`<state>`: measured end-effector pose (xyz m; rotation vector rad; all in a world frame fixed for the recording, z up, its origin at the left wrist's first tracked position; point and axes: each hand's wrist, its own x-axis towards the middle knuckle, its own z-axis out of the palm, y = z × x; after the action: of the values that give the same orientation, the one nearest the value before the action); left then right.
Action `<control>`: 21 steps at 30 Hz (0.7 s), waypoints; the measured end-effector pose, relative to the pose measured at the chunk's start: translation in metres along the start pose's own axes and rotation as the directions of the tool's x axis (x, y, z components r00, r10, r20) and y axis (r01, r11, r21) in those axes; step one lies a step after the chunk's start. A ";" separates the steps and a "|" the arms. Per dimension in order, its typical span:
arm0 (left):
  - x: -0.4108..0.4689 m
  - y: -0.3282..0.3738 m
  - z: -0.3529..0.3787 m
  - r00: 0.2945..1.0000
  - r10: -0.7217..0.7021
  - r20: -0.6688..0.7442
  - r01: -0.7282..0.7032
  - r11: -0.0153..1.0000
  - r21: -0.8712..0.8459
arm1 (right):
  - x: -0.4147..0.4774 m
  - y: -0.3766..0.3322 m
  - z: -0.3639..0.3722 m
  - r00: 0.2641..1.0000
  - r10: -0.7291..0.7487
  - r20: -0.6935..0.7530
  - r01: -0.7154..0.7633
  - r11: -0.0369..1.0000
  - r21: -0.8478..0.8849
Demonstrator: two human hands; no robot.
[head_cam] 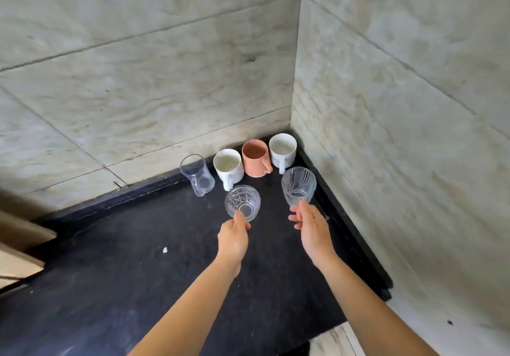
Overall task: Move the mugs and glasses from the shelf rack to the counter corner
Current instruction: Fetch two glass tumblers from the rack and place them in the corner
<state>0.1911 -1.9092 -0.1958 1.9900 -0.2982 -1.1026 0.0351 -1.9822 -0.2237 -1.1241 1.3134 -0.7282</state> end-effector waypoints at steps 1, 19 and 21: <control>0.010 0.001 0.010 1.000 -0.020 0.006 0.020 1.000 0.006 | 0.014 0.003 -0.002 1.000 0.023 0.011 -0.023 1.000 -0.008; 0.113 0.005 0.102 0.996 -0.021 0.082 0.020 1.000 0.016 | 0.123 0.048 0.003 0.993 0.113 -0.032 -0.114 0.993 -0.029; 0.114 0.007 0.106 0.996 -0.011 0.085 0.010 1.000 0.016 | 0.127 0.046 0.002 0.993 0.114 -0.032 -0.116 0.992 -0.048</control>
<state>0.1751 -2.0338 -0.2881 1.9634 -0.3416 -1.1967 0.0503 -2.0822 -0.3124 -1.0709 1.4159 -0.6326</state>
